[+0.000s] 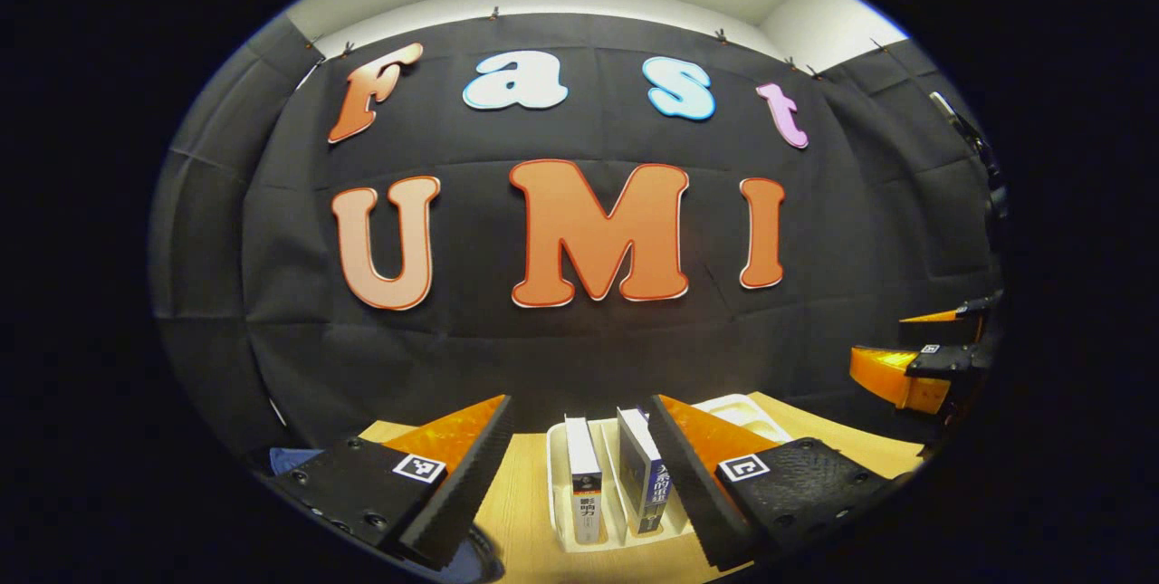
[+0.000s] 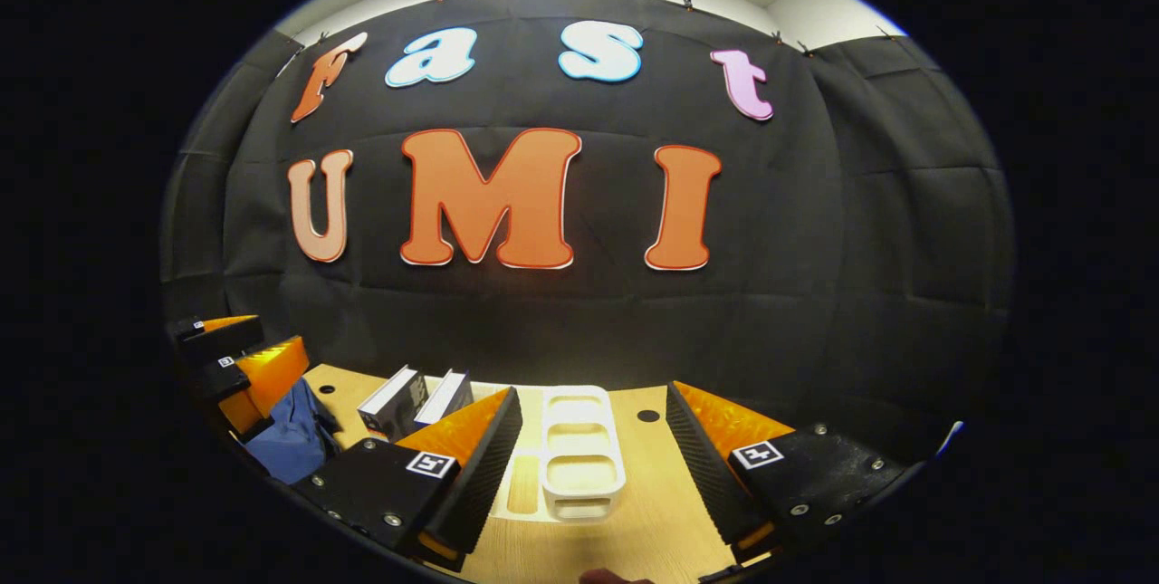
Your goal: Open the schoolbag, grab two books from the bookshelf and put them into the schoolbag.
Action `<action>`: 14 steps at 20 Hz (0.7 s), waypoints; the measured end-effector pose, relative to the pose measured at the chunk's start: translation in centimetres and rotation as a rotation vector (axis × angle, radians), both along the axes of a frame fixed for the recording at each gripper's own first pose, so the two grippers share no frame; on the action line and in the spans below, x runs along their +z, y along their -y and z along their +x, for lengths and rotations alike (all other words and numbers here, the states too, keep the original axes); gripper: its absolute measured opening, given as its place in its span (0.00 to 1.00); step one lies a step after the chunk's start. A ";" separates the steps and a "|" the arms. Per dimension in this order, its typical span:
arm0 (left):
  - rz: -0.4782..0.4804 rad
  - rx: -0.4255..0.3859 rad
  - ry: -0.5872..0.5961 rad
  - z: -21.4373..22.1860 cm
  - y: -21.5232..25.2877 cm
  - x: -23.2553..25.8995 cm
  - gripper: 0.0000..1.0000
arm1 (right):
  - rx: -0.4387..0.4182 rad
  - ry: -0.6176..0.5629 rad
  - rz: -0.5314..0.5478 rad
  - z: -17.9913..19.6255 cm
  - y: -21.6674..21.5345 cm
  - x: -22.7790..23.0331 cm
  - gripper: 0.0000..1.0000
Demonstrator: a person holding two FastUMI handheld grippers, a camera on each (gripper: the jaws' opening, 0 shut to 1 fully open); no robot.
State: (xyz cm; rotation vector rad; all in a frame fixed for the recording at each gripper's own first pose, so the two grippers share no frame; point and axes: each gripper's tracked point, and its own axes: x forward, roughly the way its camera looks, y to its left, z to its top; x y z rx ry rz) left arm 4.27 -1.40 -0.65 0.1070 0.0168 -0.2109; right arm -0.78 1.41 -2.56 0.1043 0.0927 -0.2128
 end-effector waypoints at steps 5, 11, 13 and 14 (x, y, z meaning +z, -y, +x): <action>-0.011 -0.016 -0.040 1.6 -2.8 -1.5 0.94 | -0.019 -0.039 0.003 0.1 -2.4 -0.8 0.95; -0.014 0.038 -0.039 2.2 -5.5 -1.6 0.94 | 0.011 -0.032 -0.009 1.2 -3.9 -0.6 0.95; -0.013 0.052 -0.035 2.1 -5.9 -1.4 0.94 | 0.022 -0.028 -0.013 1.6 -4.1 -0.5 0.95; -0.012 0.060 -0.032 2.2 -6.0 -1.3 0.94 | 0.025 -0.026 -0.014 1.8 -4.2 -0.5 0.95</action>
